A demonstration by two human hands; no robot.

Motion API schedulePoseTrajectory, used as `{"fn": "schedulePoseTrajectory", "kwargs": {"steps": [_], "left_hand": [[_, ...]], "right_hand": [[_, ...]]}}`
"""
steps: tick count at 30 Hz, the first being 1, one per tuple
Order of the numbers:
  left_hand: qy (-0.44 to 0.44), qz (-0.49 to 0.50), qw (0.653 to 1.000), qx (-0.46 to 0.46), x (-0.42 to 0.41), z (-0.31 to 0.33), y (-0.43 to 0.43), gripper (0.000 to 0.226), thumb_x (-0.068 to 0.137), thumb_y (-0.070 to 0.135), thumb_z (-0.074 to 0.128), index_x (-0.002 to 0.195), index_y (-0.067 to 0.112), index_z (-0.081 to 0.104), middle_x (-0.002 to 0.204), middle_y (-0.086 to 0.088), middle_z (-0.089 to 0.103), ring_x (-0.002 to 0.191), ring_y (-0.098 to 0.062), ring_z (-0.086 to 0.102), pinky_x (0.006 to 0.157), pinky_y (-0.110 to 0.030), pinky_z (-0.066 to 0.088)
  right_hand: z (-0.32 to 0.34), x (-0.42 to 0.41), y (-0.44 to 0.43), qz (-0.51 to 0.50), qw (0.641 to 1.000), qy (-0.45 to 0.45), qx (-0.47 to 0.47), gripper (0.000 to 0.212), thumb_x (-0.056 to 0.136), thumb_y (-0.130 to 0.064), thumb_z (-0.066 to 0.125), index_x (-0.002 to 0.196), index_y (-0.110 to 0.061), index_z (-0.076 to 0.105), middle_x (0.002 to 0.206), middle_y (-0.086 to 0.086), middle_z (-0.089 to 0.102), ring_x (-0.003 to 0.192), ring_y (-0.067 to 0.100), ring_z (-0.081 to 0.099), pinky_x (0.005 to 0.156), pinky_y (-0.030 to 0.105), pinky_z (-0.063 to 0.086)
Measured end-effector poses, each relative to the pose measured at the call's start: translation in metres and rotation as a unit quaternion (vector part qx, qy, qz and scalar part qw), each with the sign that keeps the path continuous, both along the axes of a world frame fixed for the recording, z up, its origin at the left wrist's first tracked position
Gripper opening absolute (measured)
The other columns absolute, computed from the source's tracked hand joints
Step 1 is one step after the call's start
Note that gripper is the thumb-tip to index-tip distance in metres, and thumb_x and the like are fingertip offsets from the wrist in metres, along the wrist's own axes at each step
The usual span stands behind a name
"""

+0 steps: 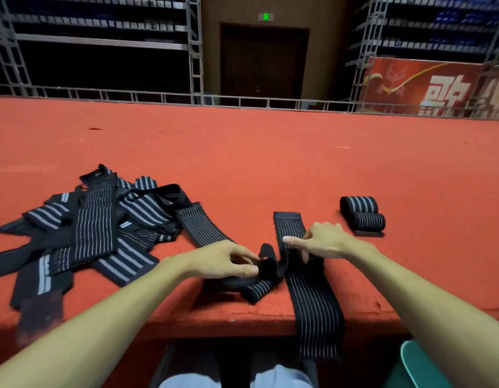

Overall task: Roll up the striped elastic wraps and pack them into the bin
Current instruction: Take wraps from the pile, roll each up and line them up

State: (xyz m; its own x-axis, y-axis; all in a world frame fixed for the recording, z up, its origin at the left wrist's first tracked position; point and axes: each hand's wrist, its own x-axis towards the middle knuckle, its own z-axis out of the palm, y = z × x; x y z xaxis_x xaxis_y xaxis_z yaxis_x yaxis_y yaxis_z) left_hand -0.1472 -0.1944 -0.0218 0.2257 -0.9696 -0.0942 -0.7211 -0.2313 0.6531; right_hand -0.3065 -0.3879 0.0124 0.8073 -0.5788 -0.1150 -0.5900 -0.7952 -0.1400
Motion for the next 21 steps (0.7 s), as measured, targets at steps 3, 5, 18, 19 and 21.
{"fn": "schedulePoseTrajectory", "kwargs": {"steps": [3, 5, 18, 19, 21], "left_hand": [[0.084, 0.058, 0.993, -0.060, 0.002, -0.013, 0.019, 0.028, 0.096, 0.034, 0.053, 0.104, 0.015, 0.072, 0.110, 0.003, 0.071, 0.104, -0.004, 0.062, 0.095, -0.016, 0.043], [0.031, 0.122, 0.983, -0.134, 0.011, -0.020, 0.029, 0.017, 0.094, 0.008, 0.056, 0.100, 0.016, 0.070, 0.107, 0.000, 0.070, 0.097, -0.003, 0.062, 0.087, -0.009, 0.043], [-0.070, 0.303, 0.947, -0.086, 0.015, -0.046, 0.035, 0.027, 0.076, 0.040, 0.075, 0.082, 0.030, 0.050, 0.095, 0.005, 0.053, 0.098, -0.019, 0.051, 0.090, -0.039, 0.038], [-0.043, 0.296, 0.949, -0.102, 0.017, -0.046, 0.035, 0.028, 0.075, 0.033, 0.076, 0.081, 0.030, 0.049, 0.089, 0.006, 0.054, 0.090, -0.019, 0.054, 0.089, -0.042, 0.042], [-0.013, 0.290, 0.952, -0.096, 0.021, -0.044, 0.034, 0.031, 0.076, 0.027, 0.076, 0.092, 0.027, 0.049, 0.089, 0.008, 0.052, 0.079, -0.015, 0.052, 0.090, -0.047, 0.045]], "right_hand": [[0.002, 0.011, 0.013, 0.007, 1.000, -0.004, -0.007, 0.086, 0.078, -0.085, 0.025, 0.063, -0.017, 0.075, 0.066, -0.003, 0.061, 0.074, 0.017, 0.051, 0.091, 0.042, 0.031], [0.006, 0.019, 0.022, -0.003, 0.997, -0.066, -0.032, 0.082, 0.085, -0.078, 0.024, 0.055, -0.013, 0.064, 0.072, 0.007, 0.064, 0.080, 0.028, 0.055, 0.087, 0.040, 0.033], [-0.027, 0.081, 0.058, 0.184, 0.981, -0.035, 0.045, 0.035, 0.085, -0.041, 0.068, 0.108, -0.015, 0.069, 0.110, 0.004, 0.069, 0.104, 0.020, 0.062, 0.087, 0.027, 0.046], [-0.029, 0.080, 0.057, 0.189, 0.981, -0.031, 0.044, 0.032, 0.084, -0.039, 0.070, 0.106, -0.015, 0.070, 0.109, 0.004, 0.070, 0.102, 0.019, 0.062, 0.085, 0.025, 0.045], [-0.032, 0.077, 0.053, 0.196, 0.979, -0.039, 0.043, 0.028, 0.084, -0.033, 0.071, 0.105, -0.016, 0.071, 0.107, 0.002, 0.071, 0.100, 0.016, 0.062, 0.079, 0.020, 0.041]]}}
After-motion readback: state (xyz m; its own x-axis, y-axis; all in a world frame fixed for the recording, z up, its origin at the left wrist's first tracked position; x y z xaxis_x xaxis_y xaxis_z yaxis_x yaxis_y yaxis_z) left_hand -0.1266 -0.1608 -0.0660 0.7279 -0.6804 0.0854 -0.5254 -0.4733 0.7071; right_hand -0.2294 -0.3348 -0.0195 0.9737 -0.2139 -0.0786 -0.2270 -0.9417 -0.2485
